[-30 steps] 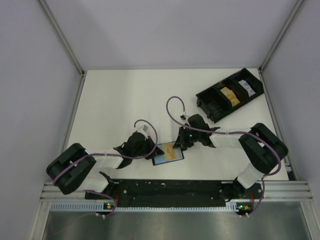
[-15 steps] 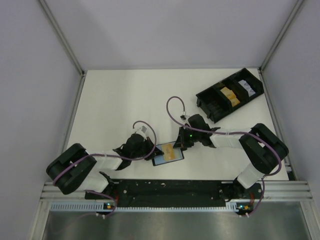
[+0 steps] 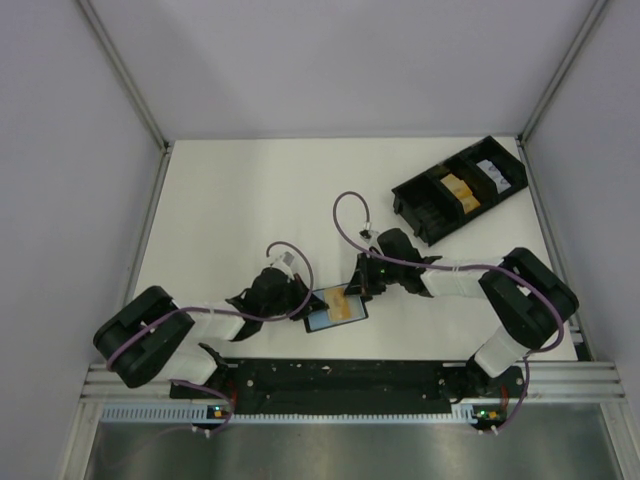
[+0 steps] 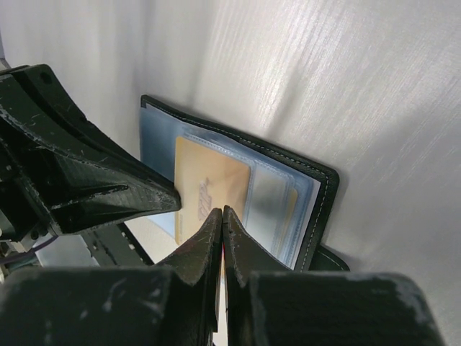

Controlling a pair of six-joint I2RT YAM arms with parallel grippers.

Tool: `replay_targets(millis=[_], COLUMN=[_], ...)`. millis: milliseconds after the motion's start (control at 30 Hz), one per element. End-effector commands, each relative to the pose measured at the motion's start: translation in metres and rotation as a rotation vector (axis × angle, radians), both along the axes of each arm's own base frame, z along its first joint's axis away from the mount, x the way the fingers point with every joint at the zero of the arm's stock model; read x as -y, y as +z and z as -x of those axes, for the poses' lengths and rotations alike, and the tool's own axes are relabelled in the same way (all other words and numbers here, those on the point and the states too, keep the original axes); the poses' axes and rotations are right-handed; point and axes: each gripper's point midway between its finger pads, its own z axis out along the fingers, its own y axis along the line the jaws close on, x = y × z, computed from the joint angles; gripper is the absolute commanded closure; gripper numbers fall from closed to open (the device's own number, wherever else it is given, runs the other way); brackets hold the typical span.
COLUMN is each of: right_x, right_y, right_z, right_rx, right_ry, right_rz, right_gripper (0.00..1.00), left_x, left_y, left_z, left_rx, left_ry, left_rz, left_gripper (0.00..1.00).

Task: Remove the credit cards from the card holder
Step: Remove the credit card from the card holder.

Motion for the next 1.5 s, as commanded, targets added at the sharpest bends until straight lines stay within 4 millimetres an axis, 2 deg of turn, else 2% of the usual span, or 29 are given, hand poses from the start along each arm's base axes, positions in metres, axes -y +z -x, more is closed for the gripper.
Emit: replay_targets(millis=[0, 167, 367, 500, 800, 1000, 1100, 1200, 1367, 1467], right_x=[0.001, 0.01, 0.014, 0.016, 0.017, 0.016, 0.017, 0.021, 0.031, 0.03], right_y=[-0.006, -0.024, -0.032, -0.034, -0.034, -0.033, -0.034, -0.038, -0.044, -0.04], right_z=[-0.01, -0.005, -0.001, 0.0, -0.001, -0.001, 0.0, -0.001, -0.004, -0.006], right_rx=[0.021, -0.011, -0.026, -0.03, -0.027, -0.027, -0.028, -0.033, -0.043, -0.035], right_ry=[-0.029, -0.044, -0.041, -0.043, -0.043, -0.04, -0.042, -0.06, -0.094, -0.092], right_rz=[0.021, 0.069, 0.094, 0.106, 0.11, 0.105, 0.109, 0.133, 0.175, 0.165], right_gripper=[1.0, 1.0, 1.0, 1.0, 1.0, 1.0, 1.0, 1.0, 1.0, 1.0], left_x=[-0.001, -0.002, -0.002, -0.002, 0.0, 0.005, 0.007, 0.006, -0.006, -0.007], left_y=[0.001, 0.001, 0.004, 0.007, 0.011, 0.019, 0.023, 0.026, 0.017, 0.014], left_z=[-0.001, 0.0, 0.001, 0.001, 0.0, -0.001, -0.001, 0.001, 0.008, 0.01], left_rx=[0.033, 0.042, 0.051, 0.063, 0.085, 0.103, 0.115, 0.122, 0.109, 0.093], left_ry=[0.001, 0.02, 0.042, 0.049, 0.037, 0.021, 0.012, 0.015, 0.048, 0.043], left_rz=[0.024, 0.073, 0.134, 0.168, 0.188, 0.221, 0.243, 0.262, 0.242, 0.229], left_gripper=[0.98, 0.87, 0.72, 0.7, 0.91, 0.95, 1.0, 1.0, 1.0, 1.0])
